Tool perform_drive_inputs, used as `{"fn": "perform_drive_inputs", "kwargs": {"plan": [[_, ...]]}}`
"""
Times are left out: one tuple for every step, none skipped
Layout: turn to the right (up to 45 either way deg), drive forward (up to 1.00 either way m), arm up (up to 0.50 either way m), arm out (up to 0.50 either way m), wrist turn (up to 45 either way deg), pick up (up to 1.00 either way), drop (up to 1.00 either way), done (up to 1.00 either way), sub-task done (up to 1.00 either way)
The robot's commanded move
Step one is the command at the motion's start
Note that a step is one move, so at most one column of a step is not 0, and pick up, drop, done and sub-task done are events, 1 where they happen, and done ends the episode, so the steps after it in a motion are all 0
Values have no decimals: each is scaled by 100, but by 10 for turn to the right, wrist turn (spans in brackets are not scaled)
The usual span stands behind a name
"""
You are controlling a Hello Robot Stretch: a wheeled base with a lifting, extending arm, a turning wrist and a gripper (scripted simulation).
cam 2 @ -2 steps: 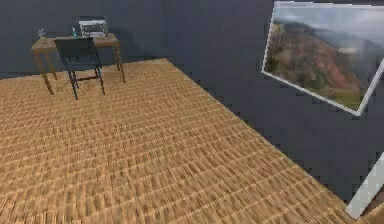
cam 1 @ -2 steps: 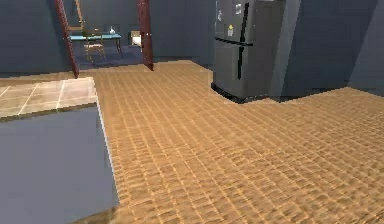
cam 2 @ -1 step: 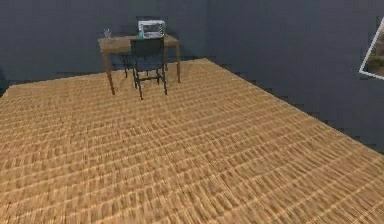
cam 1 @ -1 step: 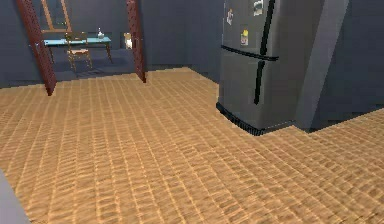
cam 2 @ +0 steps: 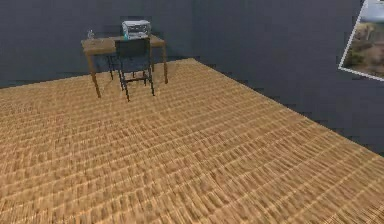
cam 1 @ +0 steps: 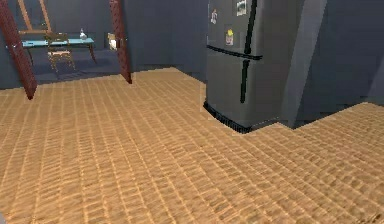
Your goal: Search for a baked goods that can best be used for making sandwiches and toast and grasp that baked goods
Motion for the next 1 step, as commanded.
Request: {"fn": "perform_drive_inputs", "kwargs": {"plan": [[0,30,0,0,0,0,0,0,0]]}}
